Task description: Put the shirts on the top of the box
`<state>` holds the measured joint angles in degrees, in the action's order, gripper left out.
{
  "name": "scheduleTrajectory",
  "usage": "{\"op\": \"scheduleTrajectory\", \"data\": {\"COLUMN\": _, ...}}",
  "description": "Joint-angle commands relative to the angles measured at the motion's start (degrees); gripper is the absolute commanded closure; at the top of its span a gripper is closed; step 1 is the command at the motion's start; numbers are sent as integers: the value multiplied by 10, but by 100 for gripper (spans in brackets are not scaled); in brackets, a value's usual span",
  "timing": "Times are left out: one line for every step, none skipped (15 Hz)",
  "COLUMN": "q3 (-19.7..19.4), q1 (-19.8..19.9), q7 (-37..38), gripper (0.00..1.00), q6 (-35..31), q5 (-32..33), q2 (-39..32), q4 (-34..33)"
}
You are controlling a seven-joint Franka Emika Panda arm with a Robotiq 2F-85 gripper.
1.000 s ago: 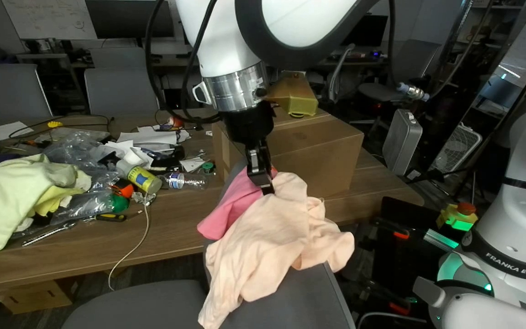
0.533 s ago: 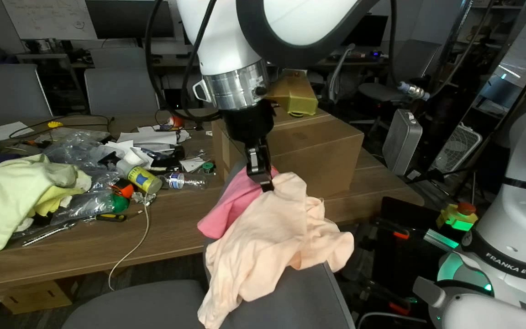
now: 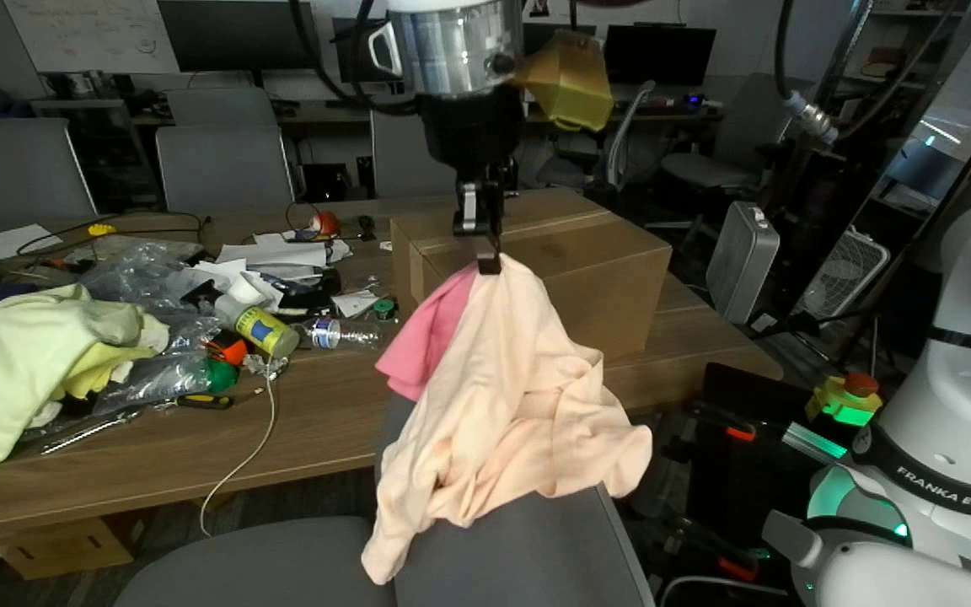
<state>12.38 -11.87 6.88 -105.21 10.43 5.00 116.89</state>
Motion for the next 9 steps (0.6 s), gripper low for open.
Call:
{"op": "scheduleTrajectory", "data": {"q3": -3, "q1": 11, "q7": 35, "gripper": 99, "q6": 34, "q5": 27, "q2": 49, "q4": -23}}
{"op": "scheduleTrajectory", "data": {"q3": -4, "q1": 16, "q7": 42, "gripper": 99, "q6": 41, "q5": 30, "q2": 58, "q4": -30}}
{"op": "scheduleTrajectory", "data": {"q3": -5, "q1": 21, "q7": 51, "gripper": 99, "q6": 46, "q5": 36, "q2": 65, "q4": -36}}
{"op": "scheduleTrajectory", "data": {"q3": -6, "q1": 25, "q7": 54, "gripper": 99, "q6": 54, "q5": 36, "q2": 74, "q4": -44}}
{"op": "scheduleTrajectory", "data": {"q3": -8, "q1": 29, "q7": 58, "gripper": 99, "q6": 60, "q5": 36, "q2": 80, "q4": -51}}
{"op": "scheduleTrajectory", "data": {"q3": -10, "q1": 34, "q7": 61, "gripper": 99, "q6": 62, "q5": 36, "q2": 86, "q4": -57}}
{"op": "scheduleTrajectory", "data": {"q3": -11, "q1": 38, "q7": 64, "gripper": 99, "q6": 67, "q5": 36, "q2": 90, "q4": -66}}
{"op": "scheduleTrajectory", "data": {"q3": -12, "q1": 42, "q7": 67, "gripper": 99, "q6": 73, "q5": 35, "q2": 93, "q4": -74}}
{"op": "scheduleTrajectory", "data": {"q3": -14, "q1": 46, "q7": 70, "gripper": 99, "q6": 79, "q5": 36, "q2": 94, "q4": -83}}
